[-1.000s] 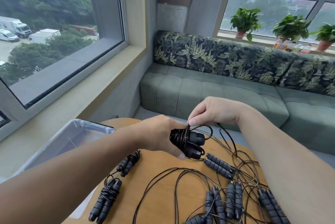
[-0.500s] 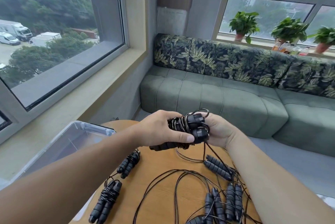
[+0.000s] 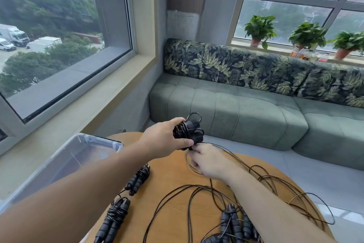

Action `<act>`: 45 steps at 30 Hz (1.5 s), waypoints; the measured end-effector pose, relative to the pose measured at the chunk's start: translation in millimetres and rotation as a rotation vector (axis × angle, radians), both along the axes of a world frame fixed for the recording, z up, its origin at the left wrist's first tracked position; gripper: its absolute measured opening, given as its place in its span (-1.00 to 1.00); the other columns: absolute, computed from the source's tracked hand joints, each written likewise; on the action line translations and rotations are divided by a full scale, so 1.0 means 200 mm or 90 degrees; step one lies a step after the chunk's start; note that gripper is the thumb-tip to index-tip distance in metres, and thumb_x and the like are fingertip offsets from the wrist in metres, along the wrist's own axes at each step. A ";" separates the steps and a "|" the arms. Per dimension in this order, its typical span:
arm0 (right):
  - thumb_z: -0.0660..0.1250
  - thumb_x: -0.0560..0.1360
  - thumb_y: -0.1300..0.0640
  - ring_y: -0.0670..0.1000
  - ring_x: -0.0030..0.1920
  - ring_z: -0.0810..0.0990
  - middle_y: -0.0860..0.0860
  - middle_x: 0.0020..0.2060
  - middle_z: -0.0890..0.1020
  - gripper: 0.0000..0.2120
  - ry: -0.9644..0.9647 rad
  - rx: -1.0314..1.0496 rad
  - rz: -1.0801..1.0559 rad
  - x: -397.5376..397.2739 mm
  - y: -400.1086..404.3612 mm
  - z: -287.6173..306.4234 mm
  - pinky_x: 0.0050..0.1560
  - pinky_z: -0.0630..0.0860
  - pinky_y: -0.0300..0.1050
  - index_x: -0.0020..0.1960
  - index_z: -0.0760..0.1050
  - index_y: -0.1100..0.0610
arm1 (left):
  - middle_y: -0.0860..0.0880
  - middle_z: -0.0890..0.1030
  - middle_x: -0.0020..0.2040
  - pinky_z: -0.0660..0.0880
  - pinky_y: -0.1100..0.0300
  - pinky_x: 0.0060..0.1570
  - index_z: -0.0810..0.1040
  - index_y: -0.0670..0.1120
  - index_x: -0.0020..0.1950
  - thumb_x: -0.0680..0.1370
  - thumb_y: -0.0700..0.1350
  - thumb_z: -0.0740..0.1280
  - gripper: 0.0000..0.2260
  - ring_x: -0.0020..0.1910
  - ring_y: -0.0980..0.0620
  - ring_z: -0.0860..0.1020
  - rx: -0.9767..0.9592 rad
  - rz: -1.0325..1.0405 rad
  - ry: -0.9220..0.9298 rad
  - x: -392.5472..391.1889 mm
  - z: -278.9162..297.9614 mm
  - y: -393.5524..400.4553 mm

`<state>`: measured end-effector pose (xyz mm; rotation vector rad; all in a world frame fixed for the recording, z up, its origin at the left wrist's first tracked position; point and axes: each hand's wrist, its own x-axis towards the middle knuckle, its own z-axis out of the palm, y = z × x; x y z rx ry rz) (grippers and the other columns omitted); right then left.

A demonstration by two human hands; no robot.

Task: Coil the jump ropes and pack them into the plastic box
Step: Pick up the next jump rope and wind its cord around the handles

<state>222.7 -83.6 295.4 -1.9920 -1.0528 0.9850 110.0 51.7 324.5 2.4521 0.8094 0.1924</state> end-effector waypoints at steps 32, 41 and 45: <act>0.52 0.40 -0.10 -0.09 -0.14 0.66 -0.05 -0.20 0.72 -0.87 -0.272 -0.155 0.304 0.34 0.03 0.45 -0.03 0.59 -0.12 -0.08 0.71 -0.11 | 0.18 0.57 -0.04 0.50 0.12 -0.19 0.41 0.21 0.21 0.47 0.34 0.31 -0.60 -0.12 0.08 0.55 0.214 -0.329 0.054 -0.09 0.00 -0.17; 0.40 0.49 0.12 0.11 -0.07 0.58 0.14 -0.09 0.63 -0.86 0.399 0.042 0.121 0.31 -0.05 0.12 0.00 0.48 0.03 -0.01 0.64 0.17 | 0.17 0.67 -0.02 0.60 0.16 0.03 0.53 0.18 0.19 0.40 0.15 0.54 -0.59 -0.05 0.19 0.64 -0.247 -0.204 -0.163 -0.12 0.05 -0.14; 0.32 0.59 0.10 0.14 0.03 0.58 0.20 0.05 0.61 -0.72 0.471 0.074 0.072 0.29 -0.06 0.09 0.04 0.50 0.06 0.22 0.54 0.25 | 0.14 0.66 0.10 0.59 0.12 0.13 0.41 0.23 0.34 0.42 0.13 0.52 -0.46 0.05 0.13 0.66 -0.320 -0.192 -0.165 -0.12 0.03 -0.13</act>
